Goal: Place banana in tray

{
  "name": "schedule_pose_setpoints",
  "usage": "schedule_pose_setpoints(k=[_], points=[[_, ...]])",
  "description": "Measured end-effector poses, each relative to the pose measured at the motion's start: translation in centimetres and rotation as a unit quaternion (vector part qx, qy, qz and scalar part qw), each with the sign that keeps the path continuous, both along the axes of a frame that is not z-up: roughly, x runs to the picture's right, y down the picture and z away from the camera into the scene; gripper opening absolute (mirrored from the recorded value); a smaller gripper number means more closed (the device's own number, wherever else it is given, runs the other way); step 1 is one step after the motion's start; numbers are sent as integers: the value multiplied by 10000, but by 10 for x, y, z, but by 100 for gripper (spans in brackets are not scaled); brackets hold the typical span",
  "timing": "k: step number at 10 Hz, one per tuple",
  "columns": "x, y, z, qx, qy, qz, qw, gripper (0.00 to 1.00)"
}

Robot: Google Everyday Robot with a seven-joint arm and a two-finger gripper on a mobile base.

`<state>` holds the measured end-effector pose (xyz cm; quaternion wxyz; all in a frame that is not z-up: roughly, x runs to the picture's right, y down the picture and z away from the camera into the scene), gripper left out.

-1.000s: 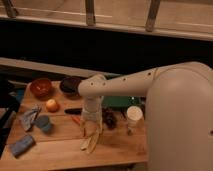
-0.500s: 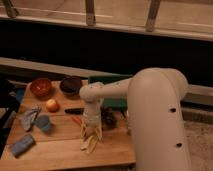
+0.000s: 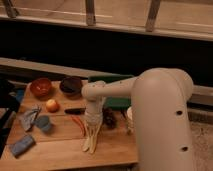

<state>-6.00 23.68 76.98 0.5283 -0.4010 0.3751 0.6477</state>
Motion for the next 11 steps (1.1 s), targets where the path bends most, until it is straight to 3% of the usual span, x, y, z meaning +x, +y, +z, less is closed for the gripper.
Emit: schedule_pose_setpoints(k=[1, 5, 8, 10, 11], points=[[1, -6, -3, 75, -4, 27, 10000, 1], [9, -74, -45, 827, -62, 259, 9962, 1], [27, -161, -77, 1624, 33, 554, 9852, 1], [48, -228, -75, 2047, 252, 832, 9750, 1], [54, -251, -68, 2183, 318, 937, 9709, 1]])
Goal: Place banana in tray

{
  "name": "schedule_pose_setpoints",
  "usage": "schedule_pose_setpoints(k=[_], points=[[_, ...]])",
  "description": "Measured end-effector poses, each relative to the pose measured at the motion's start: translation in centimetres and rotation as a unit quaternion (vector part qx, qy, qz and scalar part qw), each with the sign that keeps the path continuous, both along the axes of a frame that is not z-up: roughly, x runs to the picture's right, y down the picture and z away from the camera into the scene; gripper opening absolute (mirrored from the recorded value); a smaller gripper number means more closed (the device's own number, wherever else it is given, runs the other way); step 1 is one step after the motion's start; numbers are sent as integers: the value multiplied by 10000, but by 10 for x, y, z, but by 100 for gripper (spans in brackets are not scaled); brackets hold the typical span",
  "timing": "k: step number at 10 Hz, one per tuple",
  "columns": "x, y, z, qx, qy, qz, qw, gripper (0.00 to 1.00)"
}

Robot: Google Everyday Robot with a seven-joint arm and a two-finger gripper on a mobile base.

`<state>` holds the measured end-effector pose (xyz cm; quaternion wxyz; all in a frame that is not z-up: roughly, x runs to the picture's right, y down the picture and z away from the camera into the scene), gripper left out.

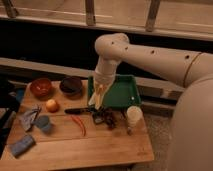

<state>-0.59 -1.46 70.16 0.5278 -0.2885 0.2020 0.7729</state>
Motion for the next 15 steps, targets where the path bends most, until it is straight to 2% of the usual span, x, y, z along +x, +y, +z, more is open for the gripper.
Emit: schedule_pose_setpoints(k=[1, 2, 4, 5, 6, 12, 13, 15], points=[[6, -20, 9, 137, 41, 125, 9998, 1], [15, -42, 28, 315, 63, 328, 9989, 1], [19, -61, 59, 537, -13, 644, 9965, 1], [16, -62, 81, 562, -165, 764, 9954, 4], [14, -62, 89, 579, -232, 810, 9948, 4], [16, -58, 91, 531, -215, 771, 9954, 4], [22, -52, 95, 465, -171, 844, 9952, 4], [33, -39, 118, 294, -147, 1099, 9934, 4]])
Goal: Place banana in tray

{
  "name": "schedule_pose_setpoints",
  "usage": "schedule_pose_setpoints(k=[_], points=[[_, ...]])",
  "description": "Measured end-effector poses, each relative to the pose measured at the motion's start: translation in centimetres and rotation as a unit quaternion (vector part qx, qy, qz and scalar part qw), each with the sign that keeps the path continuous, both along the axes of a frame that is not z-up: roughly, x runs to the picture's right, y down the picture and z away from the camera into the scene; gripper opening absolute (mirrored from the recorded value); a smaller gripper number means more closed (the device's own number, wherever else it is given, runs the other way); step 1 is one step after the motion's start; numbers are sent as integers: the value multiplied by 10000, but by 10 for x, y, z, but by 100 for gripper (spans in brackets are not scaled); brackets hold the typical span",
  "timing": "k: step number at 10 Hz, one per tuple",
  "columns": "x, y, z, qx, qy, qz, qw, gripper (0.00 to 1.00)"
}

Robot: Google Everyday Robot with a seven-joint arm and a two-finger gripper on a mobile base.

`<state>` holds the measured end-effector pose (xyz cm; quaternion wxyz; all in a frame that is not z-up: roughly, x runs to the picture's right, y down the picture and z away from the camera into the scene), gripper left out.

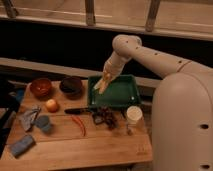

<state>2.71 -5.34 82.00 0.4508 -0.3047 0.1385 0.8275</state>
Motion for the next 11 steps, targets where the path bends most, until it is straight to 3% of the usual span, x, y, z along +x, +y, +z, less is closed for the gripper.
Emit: schedule_pose_setpoints(k=[3, 7, 11], points=[[-1, 17, 41, -314, -74, 261, 9991, 4], [-10, 21, 52, -461, -209, 314, 9982, 2], [-12, 28, 56, -591, -352, 354, 9970, 38]])
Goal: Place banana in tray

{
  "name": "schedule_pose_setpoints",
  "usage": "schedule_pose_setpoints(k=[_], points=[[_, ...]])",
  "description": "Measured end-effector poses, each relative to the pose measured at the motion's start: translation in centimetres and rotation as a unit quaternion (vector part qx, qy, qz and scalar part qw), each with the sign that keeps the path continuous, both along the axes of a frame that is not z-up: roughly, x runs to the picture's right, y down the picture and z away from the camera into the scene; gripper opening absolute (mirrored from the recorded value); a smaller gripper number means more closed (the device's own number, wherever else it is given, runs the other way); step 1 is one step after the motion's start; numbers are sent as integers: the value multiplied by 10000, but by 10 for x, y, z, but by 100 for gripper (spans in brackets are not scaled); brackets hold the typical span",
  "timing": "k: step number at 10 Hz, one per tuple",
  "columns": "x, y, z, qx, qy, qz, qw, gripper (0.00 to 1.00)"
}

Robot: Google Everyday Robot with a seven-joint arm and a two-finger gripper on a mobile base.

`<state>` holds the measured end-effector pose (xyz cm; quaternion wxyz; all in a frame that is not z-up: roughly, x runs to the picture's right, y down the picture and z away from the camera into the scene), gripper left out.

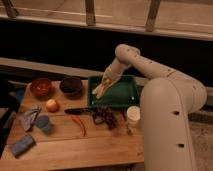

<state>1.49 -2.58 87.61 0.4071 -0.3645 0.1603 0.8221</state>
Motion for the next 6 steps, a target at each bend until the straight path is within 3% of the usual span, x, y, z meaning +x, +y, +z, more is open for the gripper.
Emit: schedule_pose_setpoints(k=[4, 6], points=[[-1, 7, 9, -134, -38, 54, 9999, 77], [-1, 12, 12, -188, -39, 52, 9998, 80]])
